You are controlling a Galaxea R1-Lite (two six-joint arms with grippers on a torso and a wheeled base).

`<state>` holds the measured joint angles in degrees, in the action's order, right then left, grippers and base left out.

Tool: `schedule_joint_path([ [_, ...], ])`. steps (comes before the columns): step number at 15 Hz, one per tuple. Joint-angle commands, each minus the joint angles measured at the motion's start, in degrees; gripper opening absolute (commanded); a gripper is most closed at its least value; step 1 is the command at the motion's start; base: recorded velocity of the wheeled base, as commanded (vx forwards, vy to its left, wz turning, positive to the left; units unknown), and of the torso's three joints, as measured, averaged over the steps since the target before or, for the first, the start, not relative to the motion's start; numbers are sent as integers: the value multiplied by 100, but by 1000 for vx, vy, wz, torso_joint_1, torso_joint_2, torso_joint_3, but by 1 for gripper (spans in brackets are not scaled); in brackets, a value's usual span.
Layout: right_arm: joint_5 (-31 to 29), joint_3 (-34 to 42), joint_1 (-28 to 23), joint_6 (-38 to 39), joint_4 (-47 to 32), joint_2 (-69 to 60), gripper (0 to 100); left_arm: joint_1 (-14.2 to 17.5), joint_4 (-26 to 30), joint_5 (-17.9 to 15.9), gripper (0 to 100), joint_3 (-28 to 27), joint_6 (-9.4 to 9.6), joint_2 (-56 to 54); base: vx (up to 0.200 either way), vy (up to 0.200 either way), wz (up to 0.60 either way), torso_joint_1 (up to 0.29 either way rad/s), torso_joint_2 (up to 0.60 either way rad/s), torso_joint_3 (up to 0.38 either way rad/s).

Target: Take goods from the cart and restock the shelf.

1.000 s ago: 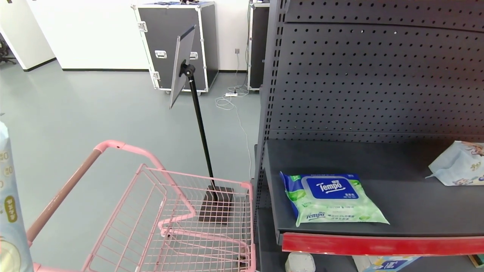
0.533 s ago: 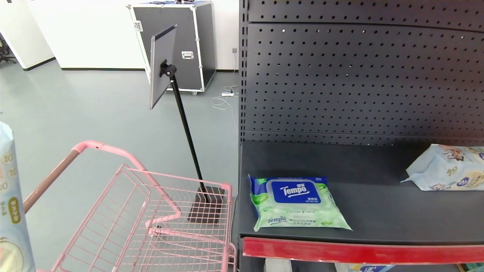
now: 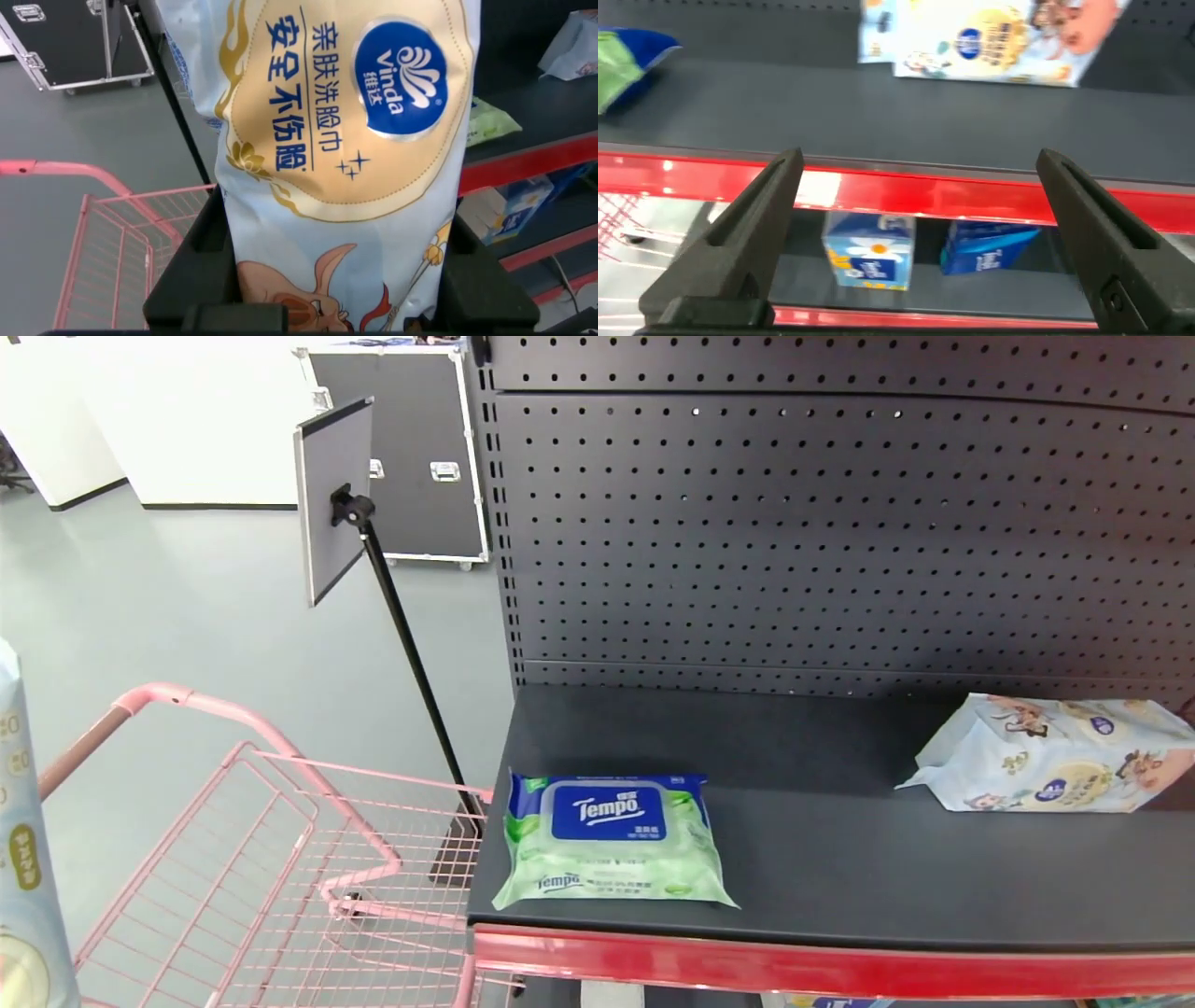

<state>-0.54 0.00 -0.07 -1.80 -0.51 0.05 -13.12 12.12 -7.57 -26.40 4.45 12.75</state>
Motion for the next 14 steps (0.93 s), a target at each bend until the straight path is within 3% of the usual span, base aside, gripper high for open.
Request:
schedule_joint_path([
  [1, 1, 0, 7, 5, -2, 4, 100, 2, 1, 1, 0, -14, -6, 8, 0, -200, 0, 7, 2, 2],
  [14, 10, 0, 7, -13, -10, 4, 100, 2, 1, 1, 0, -14, 91, 43, 0, -200, 0, 3, 3, 1],
])
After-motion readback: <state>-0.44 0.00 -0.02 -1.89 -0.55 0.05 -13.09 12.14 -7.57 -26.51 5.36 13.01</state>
